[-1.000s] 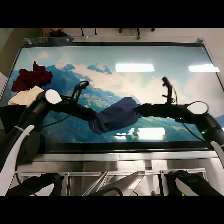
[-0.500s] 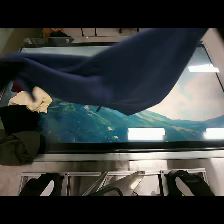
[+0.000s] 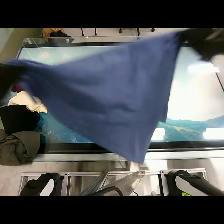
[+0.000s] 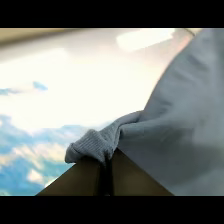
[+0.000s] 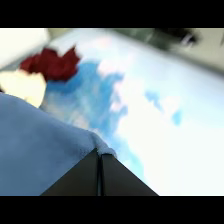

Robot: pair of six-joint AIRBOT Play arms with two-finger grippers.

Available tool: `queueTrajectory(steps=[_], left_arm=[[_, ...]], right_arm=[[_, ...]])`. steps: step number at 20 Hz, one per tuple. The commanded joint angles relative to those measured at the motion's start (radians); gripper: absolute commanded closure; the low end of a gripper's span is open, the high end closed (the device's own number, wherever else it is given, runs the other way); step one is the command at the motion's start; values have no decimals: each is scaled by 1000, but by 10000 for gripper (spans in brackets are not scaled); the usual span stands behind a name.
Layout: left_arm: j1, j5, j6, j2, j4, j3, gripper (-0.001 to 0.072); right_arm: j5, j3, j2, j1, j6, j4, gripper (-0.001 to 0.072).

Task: Fold the shirts.

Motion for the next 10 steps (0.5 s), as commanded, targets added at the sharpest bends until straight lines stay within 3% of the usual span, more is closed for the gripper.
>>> queueTrajectory(steps=[1,2,4,8,9,10], left_arm=[[-83,29,58,-154,-54,-283,689],[-119,72,81,-207,-53,-374,689],[-165,185,122,-319,-53,-512,689],[-161,217,129,-518,-55,-576,689],[-151,210,140,-542,-57,-576,689],[-143,211,153,-560,-57,-576,689]], right_arm=[[89,-153,-247,34,-2,48,697],[77,-201,-312,48,-4,47,683],[64,-255,-448,52,16,48,395],[221,-255,-531,-26,85,67,399],[270,-257,-512,-54,92,60,488],[294,-269,-487,-73,103,45,489]])
